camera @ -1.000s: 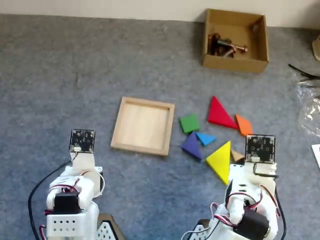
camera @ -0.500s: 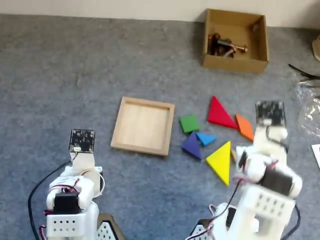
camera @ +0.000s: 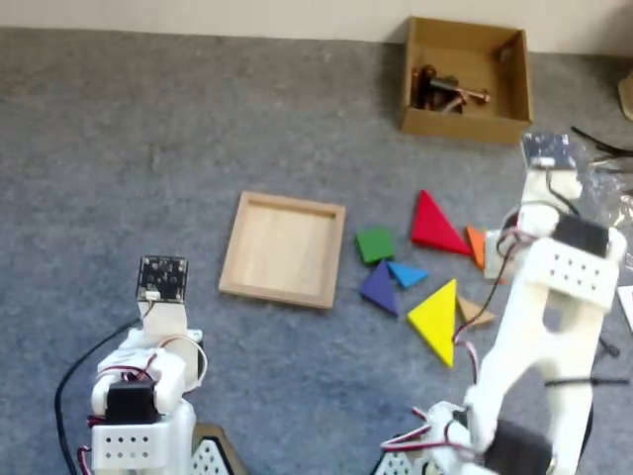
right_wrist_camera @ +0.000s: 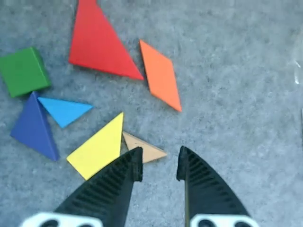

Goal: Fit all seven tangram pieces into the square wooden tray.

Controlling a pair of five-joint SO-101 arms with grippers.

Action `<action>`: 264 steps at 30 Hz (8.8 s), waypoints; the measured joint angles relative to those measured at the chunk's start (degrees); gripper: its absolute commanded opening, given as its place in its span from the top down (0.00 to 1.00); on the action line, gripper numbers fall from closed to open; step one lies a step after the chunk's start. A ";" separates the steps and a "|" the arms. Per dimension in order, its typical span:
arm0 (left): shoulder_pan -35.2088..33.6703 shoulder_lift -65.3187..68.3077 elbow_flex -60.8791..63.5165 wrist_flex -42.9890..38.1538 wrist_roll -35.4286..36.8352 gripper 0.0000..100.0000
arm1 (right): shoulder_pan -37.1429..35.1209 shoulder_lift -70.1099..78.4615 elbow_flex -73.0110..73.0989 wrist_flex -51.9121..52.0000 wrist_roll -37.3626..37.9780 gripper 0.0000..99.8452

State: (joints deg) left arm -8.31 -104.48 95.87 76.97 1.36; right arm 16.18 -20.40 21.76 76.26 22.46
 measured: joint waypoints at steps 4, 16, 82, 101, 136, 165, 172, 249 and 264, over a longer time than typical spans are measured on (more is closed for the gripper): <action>0.00 0.00 0.00 0.00 0.00 0.99 | -3.16 7.38 -5.19 0.00 0.00 0.87; 0.00 0.00 0.00 0.00 0.00 0.99 | -5.89 28.57 -20.75 0.00 0.00 0.87; 0.00 0.00 0.00 0.00 0.00 0.99 | -19.16 52.57 -37.19 1.49 19.78 0.59; 0.00 0.00 0.00 0.00 0.00 0.99 | -19.16 52.22 -29.71 -4.84 15.91 0.59; 0.00 0.00 0.00 0.00 0.00 0.99 | -20.04 52.22 -29.54 -7.65 9.41 0.64; 0.00 0.00 0.00 0.00 0.00 0.99 | -19.78 52.04 -29.80 -9.85 9.05 0.99; 0.00 0.00 0.00 0.00 0.00 0.99 | -19.78 52.04 -29.80 -9.85 9.05 0.99; 0.00 0.00 0.00 0.00 -0.09 0.99 | -27.43 56.62 -51.43 -5.45 -29.89 0.74; 0.00 0.00 0.00 0.00 -0.09 0.99 | -27.43 69.71 -65.41 -3.16 -30.07 0.74</action>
State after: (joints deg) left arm -8.31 -104.48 95.87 76.97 1.27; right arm -11.25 49.32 -43.65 73.10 -7.60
